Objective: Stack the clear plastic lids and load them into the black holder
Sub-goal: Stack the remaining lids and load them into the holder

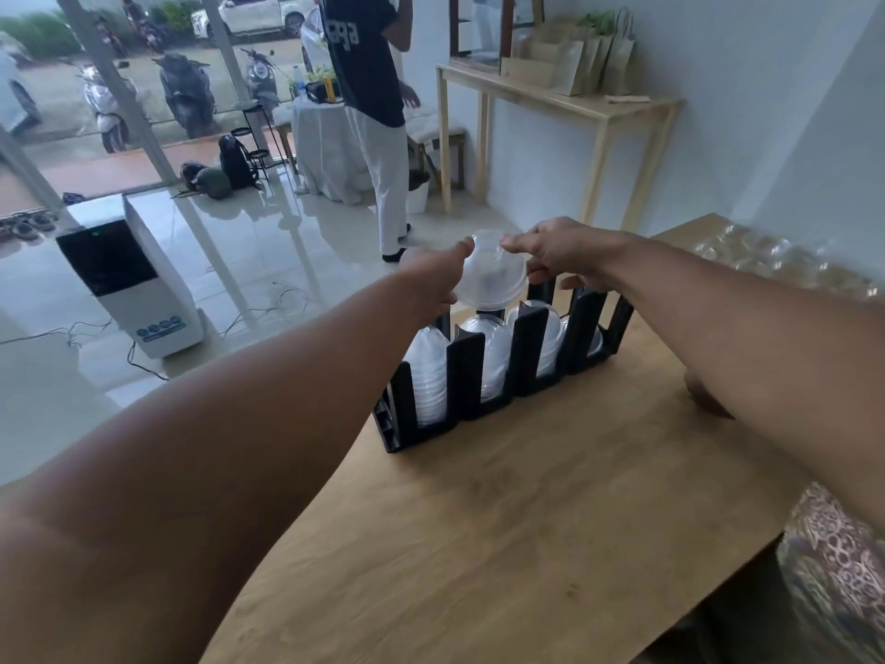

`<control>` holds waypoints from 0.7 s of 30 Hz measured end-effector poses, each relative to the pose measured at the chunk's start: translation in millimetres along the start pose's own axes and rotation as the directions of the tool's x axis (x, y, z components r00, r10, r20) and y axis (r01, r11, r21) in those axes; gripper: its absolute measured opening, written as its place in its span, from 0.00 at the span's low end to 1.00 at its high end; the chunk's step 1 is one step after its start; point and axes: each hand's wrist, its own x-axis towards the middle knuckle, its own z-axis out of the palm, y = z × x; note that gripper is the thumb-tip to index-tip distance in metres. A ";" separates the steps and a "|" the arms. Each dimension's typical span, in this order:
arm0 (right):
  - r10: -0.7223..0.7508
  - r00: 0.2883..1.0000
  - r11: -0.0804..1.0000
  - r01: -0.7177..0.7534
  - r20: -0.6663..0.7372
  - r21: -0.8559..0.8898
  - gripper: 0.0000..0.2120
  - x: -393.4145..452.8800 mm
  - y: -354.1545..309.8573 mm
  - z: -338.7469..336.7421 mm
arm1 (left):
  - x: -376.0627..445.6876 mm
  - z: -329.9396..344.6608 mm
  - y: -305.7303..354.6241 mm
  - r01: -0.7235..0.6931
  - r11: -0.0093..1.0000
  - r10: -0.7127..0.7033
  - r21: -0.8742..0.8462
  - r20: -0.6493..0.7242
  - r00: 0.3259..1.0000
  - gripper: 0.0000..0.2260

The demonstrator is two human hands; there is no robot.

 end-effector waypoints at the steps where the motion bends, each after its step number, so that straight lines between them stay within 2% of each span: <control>1: 0.004 1.000 1.000 -0.004 0.014 0.002 0.23 6.4 5.5 0.6 | 4.1 3.4 -1.2 0.001 1.000 -0.001 0.017 -0.012 1.000 0.28; 5: 0.007 0.998 1.000 -0.008 0.060 0.005 0.24 25.2 22.0 4.5 | 18.2 10.5 -8.8 0.007 0.997 -0.007 0.078 -0.001 1.000 0.27; 12: -0.006 0.988 0.998 0.016 0.154 -0.068 0.19 45.9 41.2 12.5 | 30.9 18.5 -25.5 0.039 0.960 -0.026 0.276 -0.052 0.998 0.22; 21: 0.118 0.973 0.976 -0.078 0.197 -0.202 0.27 60.6 44.9 26.4 | 42.9 29.0 -32.0 0.052 0.907 -0.040 0.417 -0.038 0.998 0.15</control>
